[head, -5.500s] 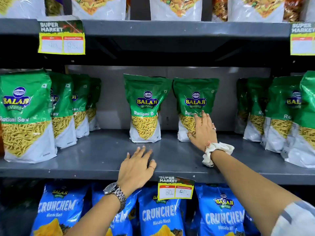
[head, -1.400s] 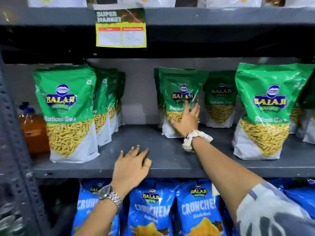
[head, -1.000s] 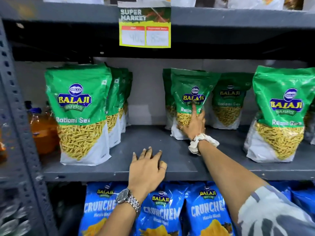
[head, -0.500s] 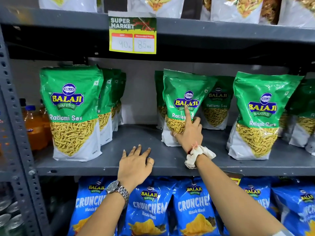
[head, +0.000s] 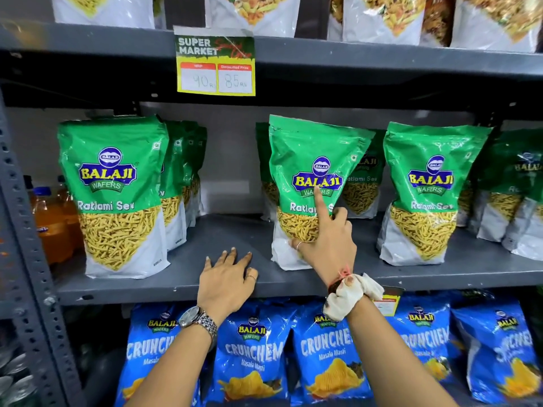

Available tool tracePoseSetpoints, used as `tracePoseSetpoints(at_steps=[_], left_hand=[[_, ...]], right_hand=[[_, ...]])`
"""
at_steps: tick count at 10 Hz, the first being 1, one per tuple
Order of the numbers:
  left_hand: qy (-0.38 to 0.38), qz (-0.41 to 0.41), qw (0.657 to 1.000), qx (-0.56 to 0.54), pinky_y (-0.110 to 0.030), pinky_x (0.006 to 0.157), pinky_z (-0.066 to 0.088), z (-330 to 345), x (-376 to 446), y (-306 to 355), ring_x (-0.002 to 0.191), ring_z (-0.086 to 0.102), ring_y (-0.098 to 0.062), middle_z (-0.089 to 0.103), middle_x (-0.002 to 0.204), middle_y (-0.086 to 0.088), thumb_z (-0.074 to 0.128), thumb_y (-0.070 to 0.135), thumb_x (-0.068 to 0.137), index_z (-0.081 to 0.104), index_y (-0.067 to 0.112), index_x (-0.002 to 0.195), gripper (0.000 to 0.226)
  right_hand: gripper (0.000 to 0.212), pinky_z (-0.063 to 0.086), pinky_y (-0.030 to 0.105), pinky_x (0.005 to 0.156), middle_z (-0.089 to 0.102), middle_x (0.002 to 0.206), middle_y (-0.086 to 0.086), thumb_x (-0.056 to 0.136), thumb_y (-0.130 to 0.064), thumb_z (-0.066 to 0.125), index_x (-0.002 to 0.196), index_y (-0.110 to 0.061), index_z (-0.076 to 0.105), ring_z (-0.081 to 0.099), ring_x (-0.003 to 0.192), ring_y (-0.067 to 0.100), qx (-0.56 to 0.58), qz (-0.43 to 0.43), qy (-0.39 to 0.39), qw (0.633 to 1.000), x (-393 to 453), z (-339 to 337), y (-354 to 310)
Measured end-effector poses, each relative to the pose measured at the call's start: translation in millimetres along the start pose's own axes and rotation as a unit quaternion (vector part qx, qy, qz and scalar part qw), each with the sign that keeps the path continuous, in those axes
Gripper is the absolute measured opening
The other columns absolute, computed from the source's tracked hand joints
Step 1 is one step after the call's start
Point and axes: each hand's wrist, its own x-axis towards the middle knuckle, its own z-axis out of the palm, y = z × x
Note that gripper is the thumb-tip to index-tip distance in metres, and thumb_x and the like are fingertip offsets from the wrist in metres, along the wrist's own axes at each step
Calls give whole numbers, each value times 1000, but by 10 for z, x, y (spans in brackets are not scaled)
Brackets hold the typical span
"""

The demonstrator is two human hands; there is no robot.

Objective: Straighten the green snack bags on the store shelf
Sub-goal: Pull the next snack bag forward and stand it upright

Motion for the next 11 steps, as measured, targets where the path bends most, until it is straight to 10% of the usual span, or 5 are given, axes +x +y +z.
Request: tracePoseSetpoints(at_steps=[7,11], left_hand=[[23,5,1000,10,-47,119,13,41,22,-4,144,22,-21,27,156,-6,-6,55,64,32,32,143,91],[45,5,999,14,-46,118,14,99,40,-22,144,24,-21,30,155,-5,-5,54,67,33,33,142,87]], right_hand=[[108,49,48,85,32,139,11,70,-46,76,148,-45,1,40,122,35,26,-9,32,999,-441,-259,-115],[85,25,60,112,-18,158,17,88,-34,60,150,-36,3,-9,146,38,90,-103,139,981,-1045,242,20]])
